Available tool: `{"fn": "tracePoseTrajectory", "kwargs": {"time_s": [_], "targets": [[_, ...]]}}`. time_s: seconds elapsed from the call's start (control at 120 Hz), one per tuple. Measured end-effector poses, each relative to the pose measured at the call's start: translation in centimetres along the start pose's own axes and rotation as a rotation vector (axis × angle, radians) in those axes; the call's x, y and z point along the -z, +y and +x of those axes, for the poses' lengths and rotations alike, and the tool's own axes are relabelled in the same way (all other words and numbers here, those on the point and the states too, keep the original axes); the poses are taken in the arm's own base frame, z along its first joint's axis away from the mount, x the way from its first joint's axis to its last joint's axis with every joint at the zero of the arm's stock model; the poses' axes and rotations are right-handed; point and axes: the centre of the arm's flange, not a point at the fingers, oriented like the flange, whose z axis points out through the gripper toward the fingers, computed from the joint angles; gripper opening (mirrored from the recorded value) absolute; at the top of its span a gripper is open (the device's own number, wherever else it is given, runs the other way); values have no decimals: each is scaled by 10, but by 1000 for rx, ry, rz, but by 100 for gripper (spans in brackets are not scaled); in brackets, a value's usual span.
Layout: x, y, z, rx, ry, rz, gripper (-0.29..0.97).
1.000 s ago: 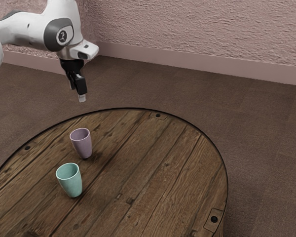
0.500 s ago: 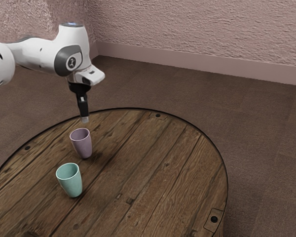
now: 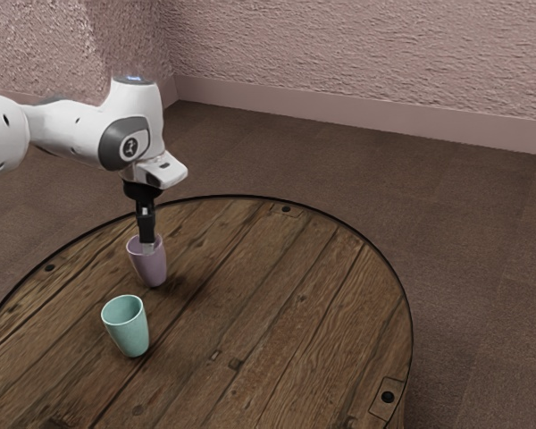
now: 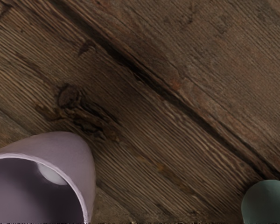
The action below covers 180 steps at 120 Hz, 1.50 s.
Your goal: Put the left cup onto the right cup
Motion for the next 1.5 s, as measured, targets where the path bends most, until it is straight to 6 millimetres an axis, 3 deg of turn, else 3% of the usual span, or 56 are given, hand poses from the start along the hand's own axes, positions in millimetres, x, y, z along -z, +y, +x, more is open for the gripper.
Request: {"fn": "tracePoseTrajectory", "kwargs": {"time_s": [0.367,0.633,0.883,1.092,1.242,1.5], "targets": [[-25,4,-17,-2,-19,8,68],[-39,-5,-22,-3,-30,28,63],[-57,-9,-18,-15,-46,31,44],[-69,-12,-15,-20,-47,35,19],[-70,-20,-24,-10,-49,45,2],[-78,-31,-33,-22,-82,73,-8]]}}
